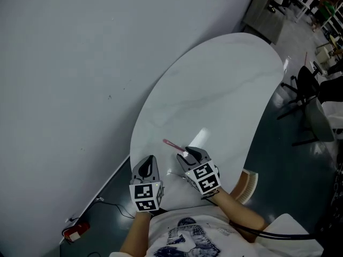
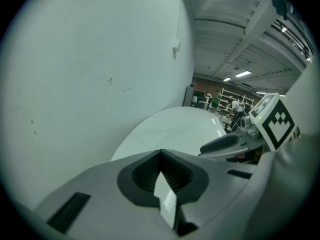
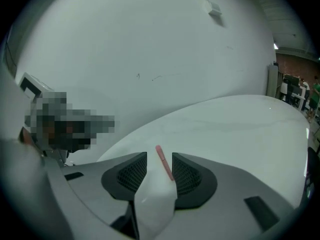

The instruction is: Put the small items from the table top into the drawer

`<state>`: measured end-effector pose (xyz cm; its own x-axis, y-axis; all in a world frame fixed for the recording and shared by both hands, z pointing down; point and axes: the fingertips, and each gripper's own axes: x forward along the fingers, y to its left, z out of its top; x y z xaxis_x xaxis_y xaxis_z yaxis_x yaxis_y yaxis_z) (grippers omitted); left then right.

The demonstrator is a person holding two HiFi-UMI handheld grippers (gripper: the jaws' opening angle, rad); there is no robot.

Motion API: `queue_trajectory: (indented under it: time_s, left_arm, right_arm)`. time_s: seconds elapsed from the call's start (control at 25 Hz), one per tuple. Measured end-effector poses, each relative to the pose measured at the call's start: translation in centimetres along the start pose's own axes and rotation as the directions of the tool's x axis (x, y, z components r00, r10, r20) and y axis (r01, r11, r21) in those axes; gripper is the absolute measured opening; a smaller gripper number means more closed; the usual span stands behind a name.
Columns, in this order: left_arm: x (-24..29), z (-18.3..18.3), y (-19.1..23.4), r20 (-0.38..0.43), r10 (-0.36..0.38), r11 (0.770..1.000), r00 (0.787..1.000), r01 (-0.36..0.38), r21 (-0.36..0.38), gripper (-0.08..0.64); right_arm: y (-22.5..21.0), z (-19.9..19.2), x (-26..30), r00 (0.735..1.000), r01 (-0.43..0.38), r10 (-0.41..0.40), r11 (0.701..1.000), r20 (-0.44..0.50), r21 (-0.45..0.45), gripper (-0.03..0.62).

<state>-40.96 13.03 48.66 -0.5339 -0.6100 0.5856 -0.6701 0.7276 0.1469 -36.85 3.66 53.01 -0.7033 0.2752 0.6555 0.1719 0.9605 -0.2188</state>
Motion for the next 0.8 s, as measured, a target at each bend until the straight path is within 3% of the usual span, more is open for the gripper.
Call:
queue_trajectory:
  time_s: [0.28,0.8]
  left_arm:
    - [2.2,-0.7,1.1,-0.031,0.011,1.000,0.999,-0.012,-0.017,0.034]
    - [4.3,-1.7,1.9,-0.061,0.011,0.998,0.998,-0.014,-0.054,0.034]
  right_arm:
    - [-0.5,-0.7,3.1,0.997,-0.022,0.013,0.993,-0.076,-0.116,0.147]
    - [-0.8,-1.8,6.8,0.989,-0.060,0.035,0.983,-0.147,-0.174,0.143]
